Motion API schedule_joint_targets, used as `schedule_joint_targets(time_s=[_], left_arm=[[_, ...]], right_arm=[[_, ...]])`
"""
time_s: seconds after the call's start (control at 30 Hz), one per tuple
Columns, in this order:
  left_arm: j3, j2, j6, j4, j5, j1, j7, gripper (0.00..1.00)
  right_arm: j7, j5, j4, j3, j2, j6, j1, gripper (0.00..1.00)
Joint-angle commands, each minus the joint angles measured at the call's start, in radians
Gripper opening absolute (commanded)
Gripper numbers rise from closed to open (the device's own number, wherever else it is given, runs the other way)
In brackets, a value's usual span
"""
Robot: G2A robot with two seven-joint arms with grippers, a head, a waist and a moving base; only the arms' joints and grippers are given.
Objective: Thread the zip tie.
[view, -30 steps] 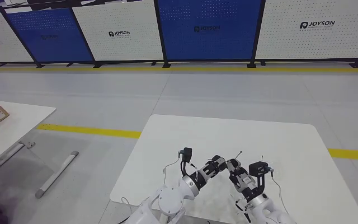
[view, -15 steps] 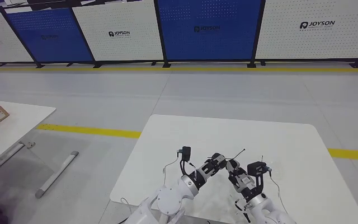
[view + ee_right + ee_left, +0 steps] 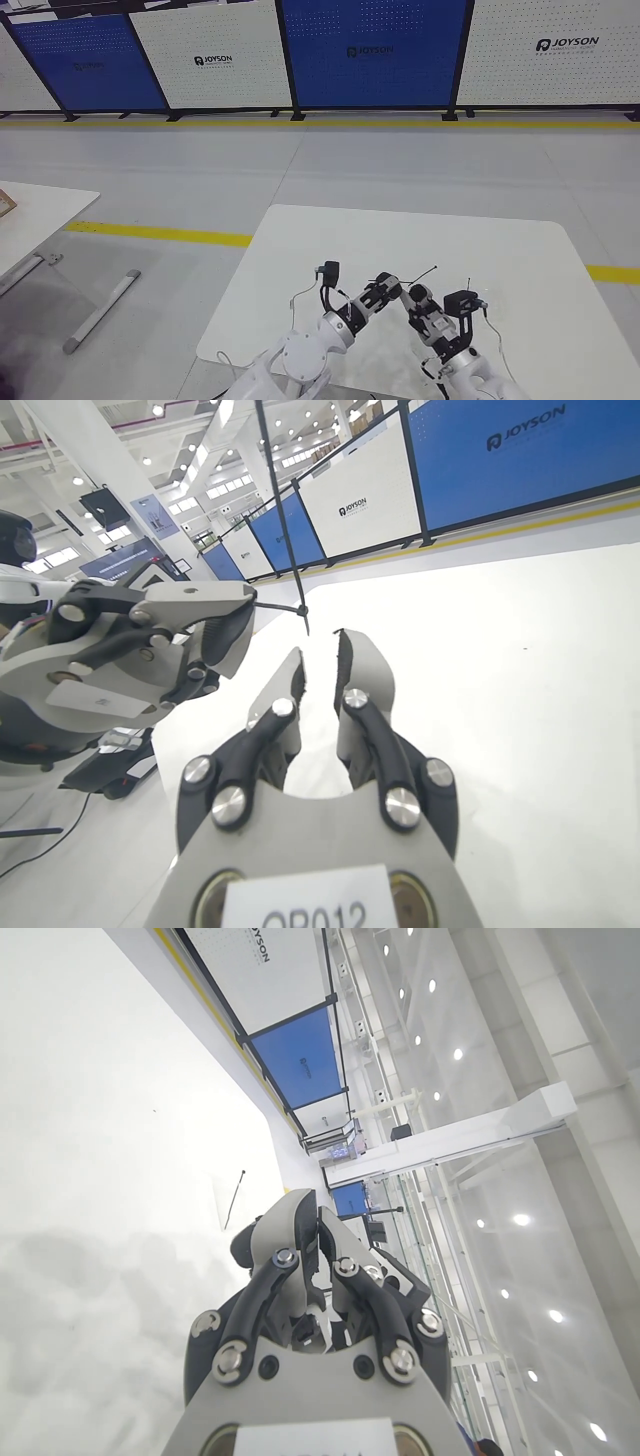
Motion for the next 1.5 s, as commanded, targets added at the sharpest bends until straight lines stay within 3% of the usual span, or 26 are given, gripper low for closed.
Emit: schedule_joint_targets(time_s=[0.0,0.37,0.67,0.87,0.97,1.0,1.47], left_arm=[[0.002,-0.001,0.002,0.001,0.002,-0.002,0.001,0.00],[0.009,0.000,0.000,0.000,0.018,-0.002,-0.003,0.00],[0.012,0.001,-0.001,-0.001,0.027,0.003,-0.008,0.00],[0.015,0.002,-0.001,-0.002,0.034,0.005,-0.011,0.00],[0.016,0.002,-0.001,-0.002,0.036,0.006,-0.011,0.00],[0.016,0.002,-0.001,-0.001,0.036,0.005,-0.011,0.00],[0.015,0.001,-0.019,-0.001,0.030,0.007,-0.002,0.00]], right_arm=[[-0.001,0.002,-0.004,0.003,0.001,0.003,-0.002,0.27],[-0.003,0.005,-0.022,0.008,0.003,0.013,-0.003,0.15],[0.000,0.007,-0.016,0.002,0.003,0.012,0.005,0.20],[-0.002,0.008,-0.012,0.000,0.003,0.014,0.007,0.18],[-0.002,0.008,-0.011,0.000,0.003,0.014,0.008,0.08],[-0.002,0.008,-0.011,0.000,0.003,0.014,0.008,0.00],[-0.013,0.002,-0.004,-0.002,0.005,0.010,0.008,0.00]])
